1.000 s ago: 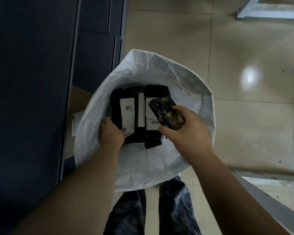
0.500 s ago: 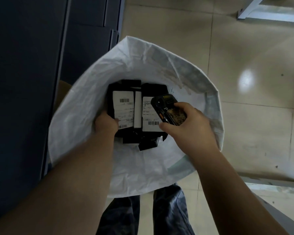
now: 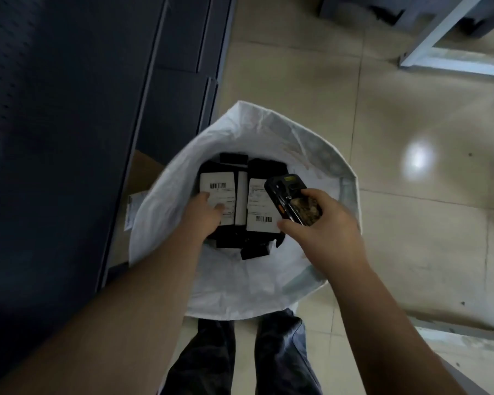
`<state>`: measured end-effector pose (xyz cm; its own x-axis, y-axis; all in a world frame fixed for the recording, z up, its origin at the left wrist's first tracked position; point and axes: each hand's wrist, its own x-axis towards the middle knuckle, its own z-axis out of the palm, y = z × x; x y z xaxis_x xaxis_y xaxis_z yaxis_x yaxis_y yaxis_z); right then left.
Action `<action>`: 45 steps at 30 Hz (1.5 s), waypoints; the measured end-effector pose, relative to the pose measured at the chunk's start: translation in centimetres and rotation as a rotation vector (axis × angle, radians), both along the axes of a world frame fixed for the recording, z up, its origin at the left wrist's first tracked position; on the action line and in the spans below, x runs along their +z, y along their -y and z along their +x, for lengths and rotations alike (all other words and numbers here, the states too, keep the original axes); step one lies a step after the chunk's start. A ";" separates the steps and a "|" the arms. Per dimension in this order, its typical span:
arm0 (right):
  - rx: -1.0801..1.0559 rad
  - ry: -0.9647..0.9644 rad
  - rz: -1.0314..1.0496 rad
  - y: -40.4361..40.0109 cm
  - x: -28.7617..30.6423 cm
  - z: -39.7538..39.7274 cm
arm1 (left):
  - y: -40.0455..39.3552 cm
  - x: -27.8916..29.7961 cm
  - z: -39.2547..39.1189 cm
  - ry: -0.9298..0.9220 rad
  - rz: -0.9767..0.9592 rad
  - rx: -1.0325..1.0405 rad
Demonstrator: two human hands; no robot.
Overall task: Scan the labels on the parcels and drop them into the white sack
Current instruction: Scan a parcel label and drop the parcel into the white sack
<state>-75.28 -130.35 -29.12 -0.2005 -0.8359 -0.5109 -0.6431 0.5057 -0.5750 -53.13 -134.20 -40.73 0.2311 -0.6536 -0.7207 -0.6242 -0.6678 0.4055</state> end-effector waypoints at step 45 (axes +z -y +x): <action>1.735 0.796 -0.528 -54.6 48.0 19.1 | -84.4 58.8 -4.8 0.924 -0.894 1.044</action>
